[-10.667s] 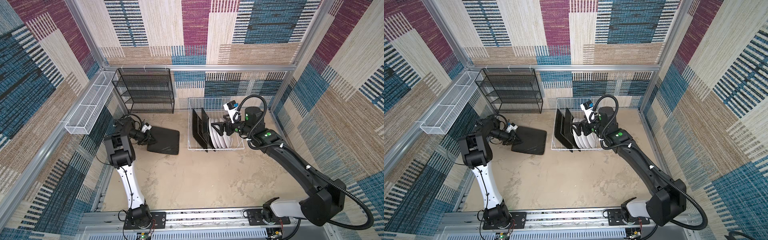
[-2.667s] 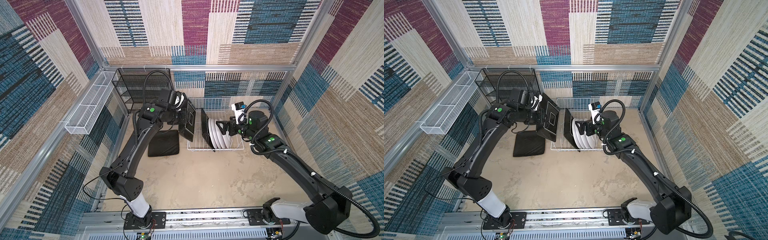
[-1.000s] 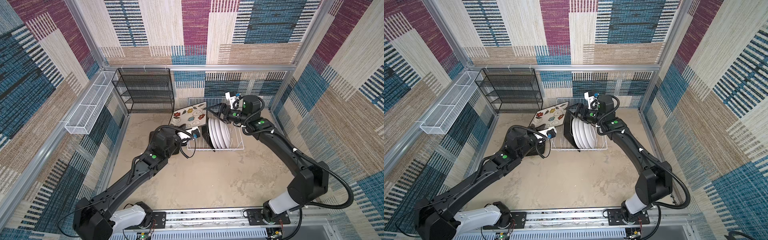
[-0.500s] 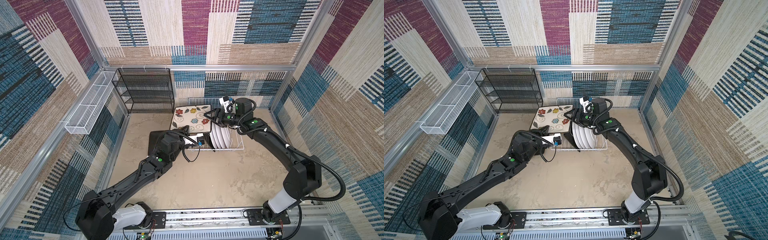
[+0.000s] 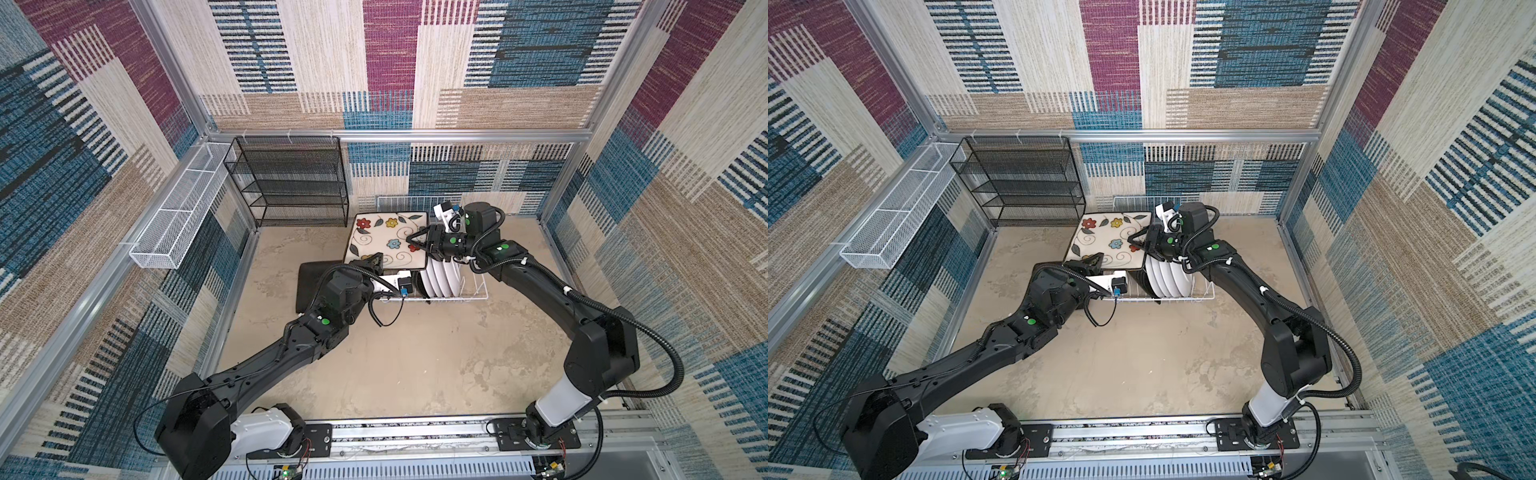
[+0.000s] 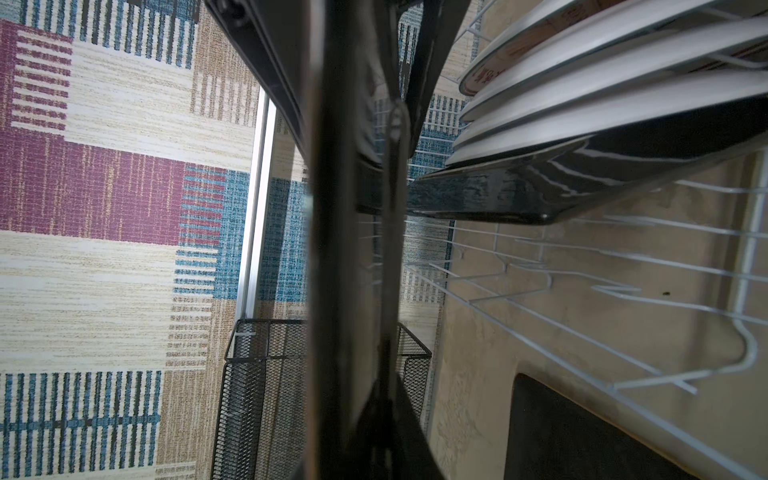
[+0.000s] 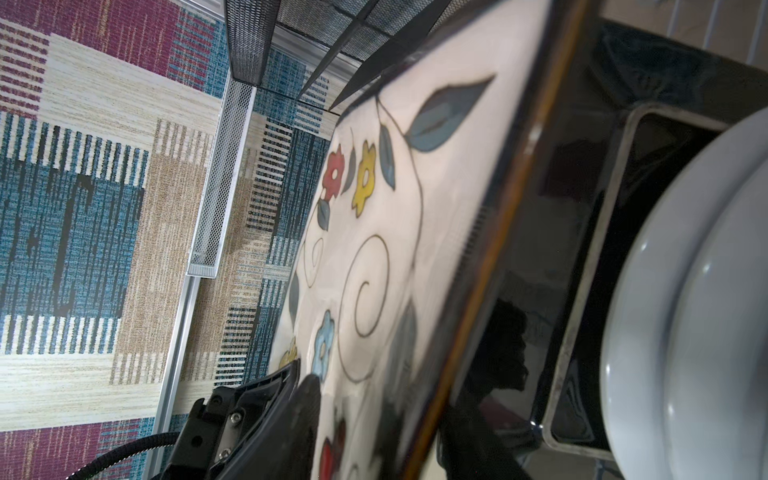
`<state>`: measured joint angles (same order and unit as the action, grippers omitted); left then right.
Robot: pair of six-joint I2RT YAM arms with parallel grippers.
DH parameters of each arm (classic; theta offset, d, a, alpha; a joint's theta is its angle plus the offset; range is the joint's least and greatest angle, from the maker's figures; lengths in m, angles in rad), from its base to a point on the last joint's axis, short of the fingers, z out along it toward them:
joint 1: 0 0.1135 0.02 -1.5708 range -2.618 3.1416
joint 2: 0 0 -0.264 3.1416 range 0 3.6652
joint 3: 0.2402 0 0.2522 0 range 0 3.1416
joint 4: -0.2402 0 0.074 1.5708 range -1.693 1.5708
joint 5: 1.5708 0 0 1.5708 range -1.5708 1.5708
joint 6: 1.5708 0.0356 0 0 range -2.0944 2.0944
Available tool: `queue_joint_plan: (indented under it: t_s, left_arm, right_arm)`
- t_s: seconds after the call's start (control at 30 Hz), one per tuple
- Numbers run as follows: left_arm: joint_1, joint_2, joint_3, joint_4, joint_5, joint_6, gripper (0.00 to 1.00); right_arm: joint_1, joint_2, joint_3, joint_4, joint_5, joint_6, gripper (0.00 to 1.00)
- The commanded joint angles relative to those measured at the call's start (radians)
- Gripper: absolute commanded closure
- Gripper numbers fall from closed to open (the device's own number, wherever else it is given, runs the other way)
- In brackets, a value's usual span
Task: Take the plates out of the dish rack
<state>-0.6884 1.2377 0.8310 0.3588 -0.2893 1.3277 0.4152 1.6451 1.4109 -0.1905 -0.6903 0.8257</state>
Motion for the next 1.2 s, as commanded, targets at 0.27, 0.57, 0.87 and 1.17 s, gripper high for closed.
queue_joint_plan:
  t_s: [0.27,0.57,0.87,1.17]
  left_arm:
    - [-0.006,0.019,-0.001,0.237,-0.018,0.021,1.00]
    - [-0.008,0.026,-0.002,0.235,-0.015,0.016,1.00]
    - [-0.017,0.031,-0.002,0.235,-0.019,0.013,1.00]
    - [-0.018,0.061,0.001,0.293,-0.047,0.011,0.98]
  right_arm:
    - [0.008,-0.011,-0.016,0.072,-0.043,0.053,0.68]
    - [0.011,-0.019,-0.035,0.109,-0.071,0.070,0.71]
    - [0.012,-0.016,-0.033,0.117,-0.100,0.069,0.79]
    - [0.012,-0.024,-0.038,0.159,-0.122,0.084,0.91]
